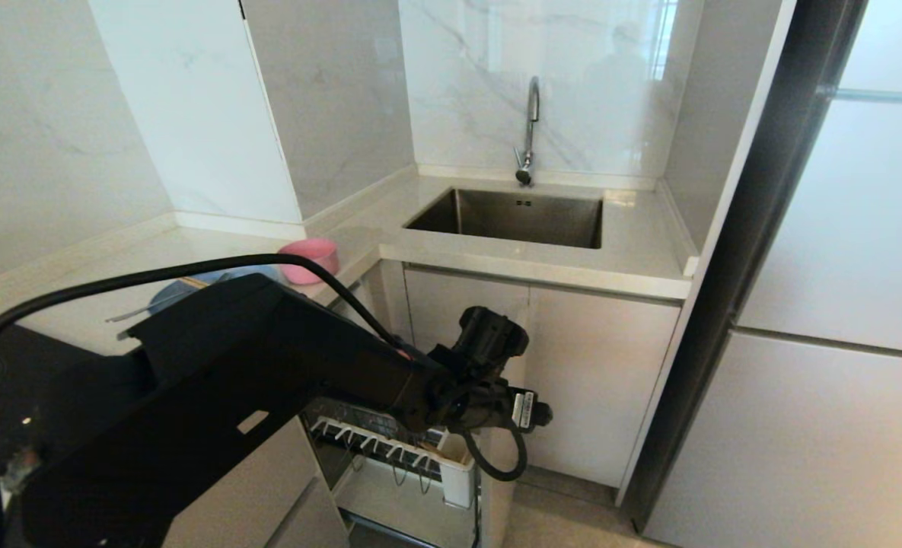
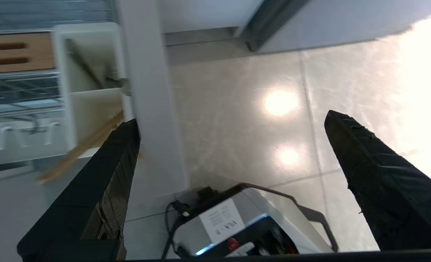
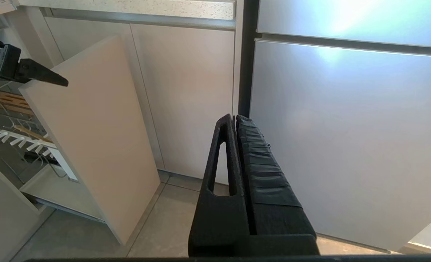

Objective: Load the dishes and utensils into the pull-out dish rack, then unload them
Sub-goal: Open the cupboard, then pick up the bowl and place it in the cupboard

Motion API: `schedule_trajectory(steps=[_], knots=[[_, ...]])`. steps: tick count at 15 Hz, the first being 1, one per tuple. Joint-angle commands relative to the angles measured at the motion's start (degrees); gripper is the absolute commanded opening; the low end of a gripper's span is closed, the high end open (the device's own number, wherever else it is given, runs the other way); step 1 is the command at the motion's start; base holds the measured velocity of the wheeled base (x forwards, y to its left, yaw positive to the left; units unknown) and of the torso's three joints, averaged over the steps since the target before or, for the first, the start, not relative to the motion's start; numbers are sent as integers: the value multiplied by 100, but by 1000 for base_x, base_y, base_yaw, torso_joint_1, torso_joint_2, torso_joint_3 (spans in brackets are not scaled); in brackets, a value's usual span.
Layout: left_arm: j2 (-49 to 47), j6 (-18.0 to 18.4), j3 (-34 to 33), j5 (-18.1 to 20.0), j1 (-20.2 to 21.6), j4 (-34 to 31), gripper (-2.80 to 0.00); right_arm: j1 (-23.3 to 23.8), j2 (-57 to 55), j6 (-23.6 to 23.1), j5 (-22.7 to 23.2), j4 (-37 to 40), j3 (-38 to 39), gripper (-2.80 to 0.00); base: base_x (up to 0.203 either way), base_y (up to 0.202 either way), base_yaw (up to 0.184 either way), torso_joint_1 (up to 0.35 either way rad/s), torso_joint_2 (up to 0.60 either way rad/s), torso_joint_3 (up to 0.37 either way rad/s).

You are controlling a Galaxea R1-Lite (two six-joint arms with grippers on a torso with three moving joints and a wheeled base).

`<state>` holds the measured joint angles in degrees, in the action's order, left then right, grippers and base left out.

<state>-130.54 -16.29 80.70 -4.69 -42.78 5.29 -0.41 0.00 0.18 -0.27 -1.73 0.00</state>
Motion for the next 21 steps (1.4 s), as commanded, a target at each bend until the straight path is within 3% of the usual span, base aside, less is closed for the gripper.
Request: schedule_trajectory(steps=[1, 8, 15, 21], knots=[[2, -6, -2, -100, -2, -2, 0, -2, 0, -1, 0, -3, 44, -280, 0, 0, 0, 0, 0, 0], [107, -7, -50, -677, -3, -58, 0, -2, 0, -1, 0, -3, 49, -280, 0, 0, 0, 0, 0, 0], [953, 11, -469, -691, -17, -13, 0, -2, 0, -1, 0, -3, 51, -280, 0, 0, 0, 0, 0, 0], [2243, 133, -978, -688, -66, -70, 0, -2, 0, -1, 0, -3, 48, -280, 0, 0, 0, 0, 0, 0]])
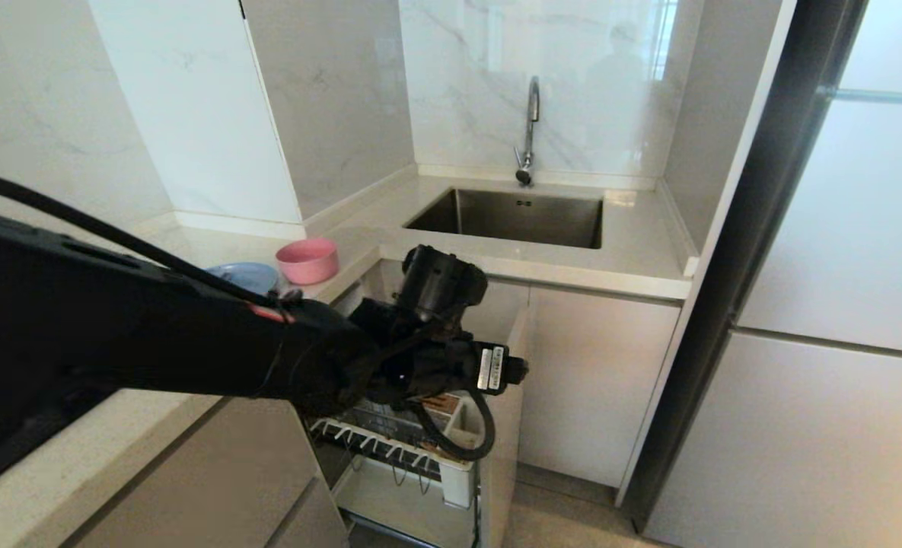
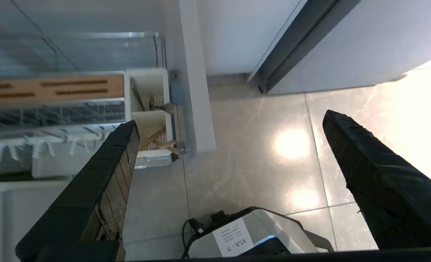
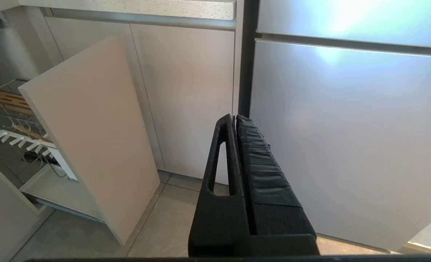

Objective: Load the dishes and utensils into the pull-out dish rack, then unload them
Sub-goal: Pick up the bowl and place it in the cupboard

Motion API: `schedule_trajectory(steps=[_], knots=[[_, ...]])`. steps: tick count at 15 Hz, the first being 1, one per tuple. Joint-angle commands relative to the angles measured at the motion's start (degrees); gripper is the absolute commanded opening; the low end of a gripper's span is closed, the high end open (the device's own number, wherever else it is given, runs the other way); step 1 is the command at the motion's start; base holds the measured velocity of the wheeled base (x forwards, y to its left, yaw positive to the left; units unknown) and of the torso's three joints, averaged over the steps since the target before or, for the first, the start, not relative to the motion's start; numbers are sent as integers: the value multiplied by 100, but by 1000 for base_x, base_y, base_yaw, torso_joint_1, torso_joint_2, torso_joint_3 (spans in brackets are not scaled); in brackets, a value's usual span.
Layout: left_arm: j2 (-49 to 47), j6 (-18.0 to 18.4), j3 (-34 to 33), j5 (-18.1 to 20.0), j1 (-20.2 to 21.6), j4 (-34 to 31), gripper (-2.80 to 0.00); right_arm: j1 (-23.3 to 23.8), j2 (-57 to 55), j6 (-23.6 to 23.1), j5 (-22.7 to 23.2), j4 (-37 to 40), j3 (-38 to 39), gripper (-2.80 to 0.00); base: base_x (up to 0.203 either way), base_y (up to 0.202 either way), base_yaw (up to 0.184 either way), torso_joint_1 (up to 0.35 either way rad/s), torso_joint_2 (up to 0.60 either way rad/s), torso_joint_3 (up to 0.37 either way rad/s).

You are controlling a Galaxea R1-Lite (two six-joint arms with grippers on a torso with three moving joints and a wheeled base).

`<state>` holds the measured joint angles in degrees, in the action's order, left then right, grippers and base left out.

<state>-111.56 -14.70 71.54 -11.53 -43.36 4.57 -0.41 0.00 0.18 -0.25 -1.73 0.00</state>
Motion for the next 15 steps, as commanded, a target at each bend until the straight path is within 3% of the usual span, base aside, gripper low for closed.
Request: schedule_trajectory(steps=[1, 9, 11, 13, 15], knots=[[511, 22, -155, -21, -22, 1, -280, -2, 0, -1, -2, -3, 49, -280, 0, 0, 0, 0, 0, 0], [2300, 74, -944, -594, -104, -43, -280, -2, 0, -1, -2, -3, 49, -280, 0, 0, 0, 0, 0, 0], [2994, 90, -1048, -751, -86, -324, -280, -2, 0, -1, -8, -3, 44, -280, 0, 0, 0, 0, 0, 0], [3748, 316, -1089, -820, 148, -691, -280, -2, 0, -1, -2, -3, 52, -280, 0, 0, 0, 0, 0, 0], [4530, 729, -1206, -801, 816, -892, -280, -2, 0, -1, -2, -3, 46, -280, 0, 0, 0, 0, 0, 0]])
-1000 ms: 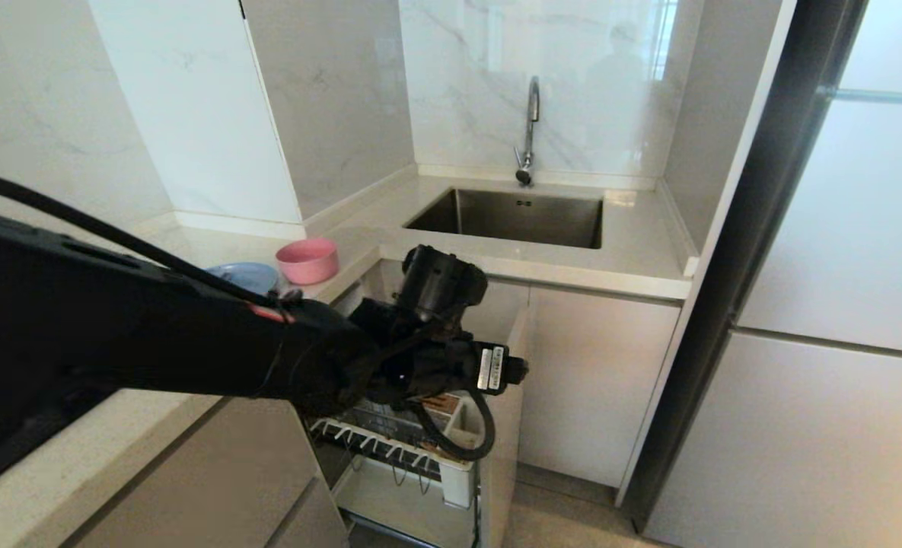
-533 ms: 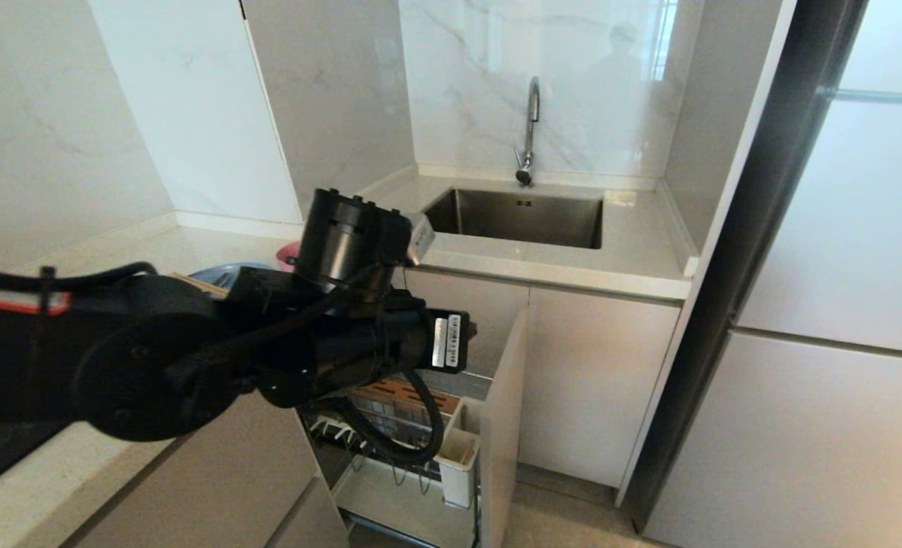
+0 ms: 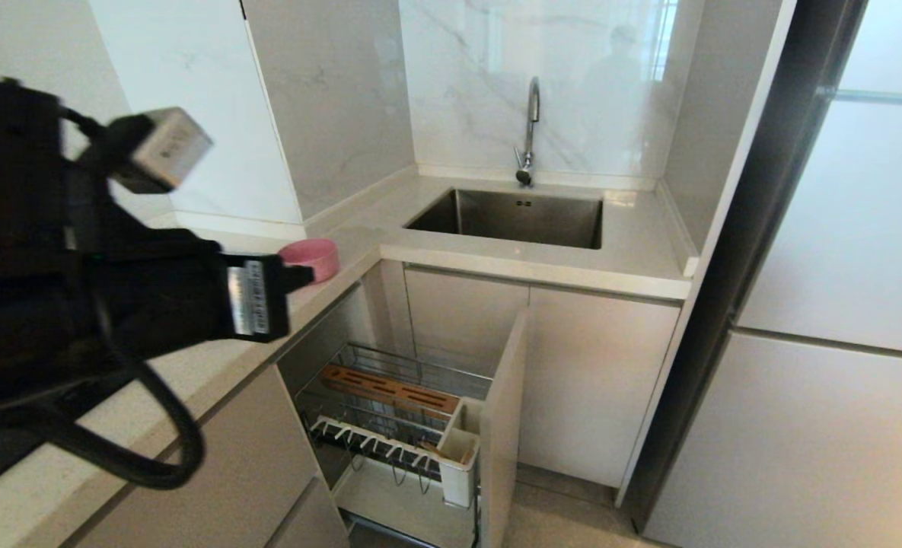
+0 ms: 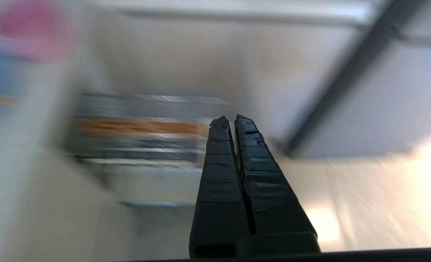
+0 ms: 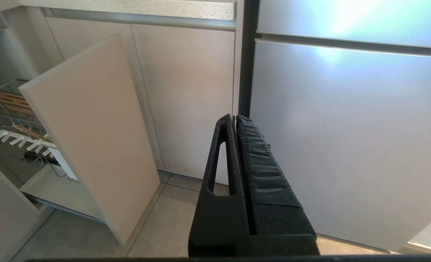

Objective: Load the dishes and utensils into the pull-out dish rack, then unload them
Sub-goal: Pick up the bowl and place it in the cupboard

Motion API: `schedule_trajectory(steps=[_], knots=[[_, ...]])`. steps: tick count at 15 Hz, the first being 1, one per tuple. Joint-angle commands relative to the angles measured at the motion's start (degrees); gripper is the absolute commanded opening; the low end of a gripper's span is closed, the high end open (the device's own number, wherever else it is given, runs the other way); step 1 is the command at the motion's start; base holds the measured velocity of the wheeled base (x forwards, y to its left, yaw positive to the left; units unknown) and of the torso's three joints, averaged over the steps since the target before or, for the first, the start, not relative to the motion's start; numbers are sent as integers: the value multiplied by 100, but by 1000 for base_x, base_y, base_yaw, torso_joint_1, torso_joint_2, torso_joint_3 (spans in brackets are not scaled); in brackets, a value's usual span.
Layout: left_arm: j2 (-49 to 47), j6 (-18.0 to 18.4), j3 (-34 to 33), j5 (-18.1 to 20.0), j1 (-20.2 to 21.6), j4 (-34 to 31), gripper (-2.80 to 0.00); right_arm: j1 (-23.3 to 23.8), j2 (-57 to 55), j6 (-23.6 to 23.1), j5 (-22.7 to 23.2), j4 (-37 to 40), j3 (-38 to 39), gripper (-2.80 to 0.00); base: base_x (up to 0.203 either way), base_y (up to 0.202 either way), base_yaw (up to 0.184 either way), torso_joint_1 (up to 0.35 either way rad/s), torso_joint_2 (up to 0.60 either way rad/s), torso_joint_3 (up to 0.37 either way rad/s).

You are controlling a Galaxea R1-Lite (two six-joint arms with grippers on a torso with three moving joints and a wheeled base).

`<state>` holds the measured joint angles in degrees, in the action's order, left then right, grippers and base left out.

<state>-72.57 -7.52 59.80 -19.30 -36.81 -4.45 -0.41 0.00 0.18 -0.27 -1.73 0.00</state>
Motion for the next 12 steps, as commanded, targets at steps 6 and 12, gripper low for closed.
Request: schedule_trajectory(steps=[6, 12], knots=[[2737, 725, -289, 373, 2122, -660, -280, -2, 0, -1, 0, -3, 47, -280, 0, 0, 0, 0, 0, 0], [4228, 1323, -1467, 352, 3116, -653, -280, -2, 0, -1, 0, -3, 45, -280, 0, 0, 0, 0, 0, 0]])
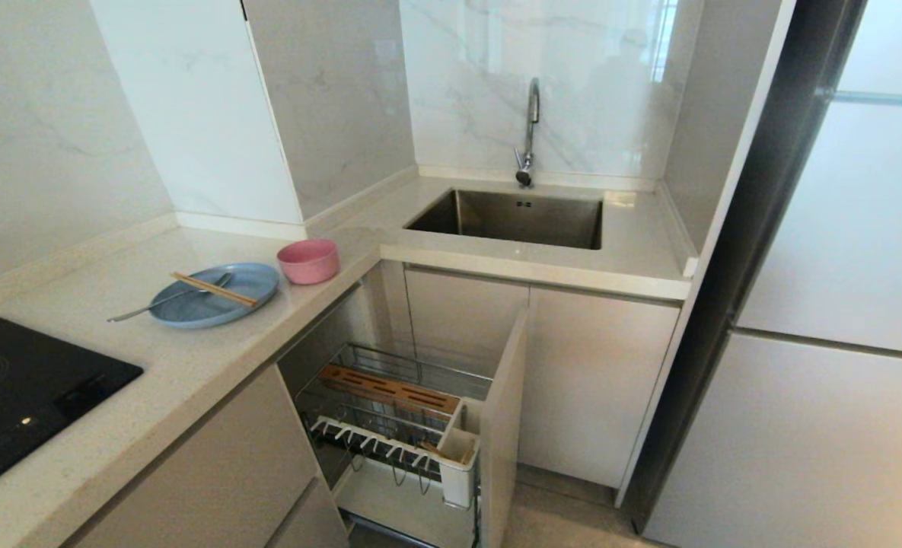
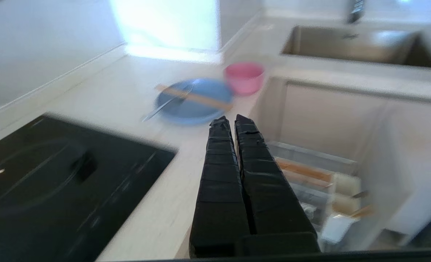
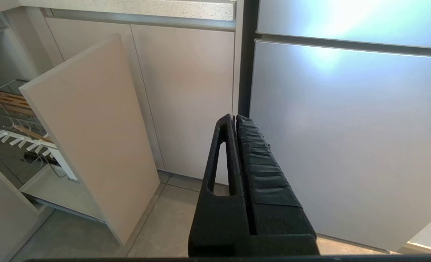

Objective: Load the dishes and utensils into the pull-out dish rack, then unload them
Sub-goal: Pick up the bowl and place it in the cupboard

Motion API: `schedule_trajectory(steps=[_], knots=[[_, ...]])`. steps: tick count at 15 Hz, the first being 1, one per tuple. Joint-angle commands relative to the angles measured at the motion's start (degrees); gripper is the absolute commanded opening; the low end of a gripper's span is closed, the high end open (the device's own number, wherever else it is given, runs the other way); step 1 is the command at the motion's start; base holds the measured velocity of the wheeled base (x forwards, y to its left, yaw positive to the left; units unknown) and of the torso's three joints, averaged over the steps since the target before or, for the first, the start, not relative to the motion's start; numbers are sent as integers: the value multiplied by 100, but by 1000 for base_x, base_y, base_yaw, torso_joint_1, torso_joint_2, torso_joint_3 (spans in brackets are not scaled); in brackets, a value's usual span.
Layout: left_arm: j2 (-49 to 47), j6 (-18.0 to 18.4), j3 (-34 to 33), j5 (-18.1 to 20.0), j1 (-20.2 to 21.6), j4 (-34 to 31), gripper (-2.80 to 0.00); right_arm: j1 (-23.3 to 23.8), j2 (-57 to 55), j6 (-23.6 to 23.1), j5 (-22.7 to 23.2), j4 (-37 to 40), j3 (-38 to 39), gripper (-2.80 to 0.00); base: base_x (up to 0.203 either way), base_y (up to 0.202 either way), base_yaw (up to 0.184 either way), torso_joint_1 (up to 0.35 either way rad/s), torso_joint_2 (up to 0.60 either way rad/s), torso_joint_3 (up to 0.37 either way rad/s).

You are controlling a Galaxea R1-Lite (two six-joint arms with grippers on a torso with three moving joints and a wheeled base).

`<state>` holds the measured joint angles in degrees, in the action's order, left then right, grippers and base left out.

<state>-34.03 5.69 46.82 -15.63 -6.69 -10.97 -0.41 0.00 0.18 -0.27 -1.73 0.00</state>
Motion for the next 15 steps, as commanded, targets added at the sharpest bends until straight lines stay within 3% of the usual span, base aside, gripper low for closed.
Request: schedule_trajectory(steps=[1, 7, 11, 15], knots=[[571, 7, -424, -15, 176, 3, -280, -2, 0, -1, 0, -3, 50, -280, 0, 0, 0, 0, 0, 0], [1842, -3, -1808, 69, 437, 97, -280, -2, 0, -1, 0, -3, 53, -280, 0, 0, 0, 0, 0, 0], [2300, 58, -2604, 428, 589, 531, -280, -2, 0, -1, 0, -3, 51, -280, 0, 0, 0, 0, 0, 0], [2955, 40, -3212, 803, 659, 555, -280, -2, 0, -1, 0, -3, 45, -280, 0, 0, 0, 0, 0, 0]])
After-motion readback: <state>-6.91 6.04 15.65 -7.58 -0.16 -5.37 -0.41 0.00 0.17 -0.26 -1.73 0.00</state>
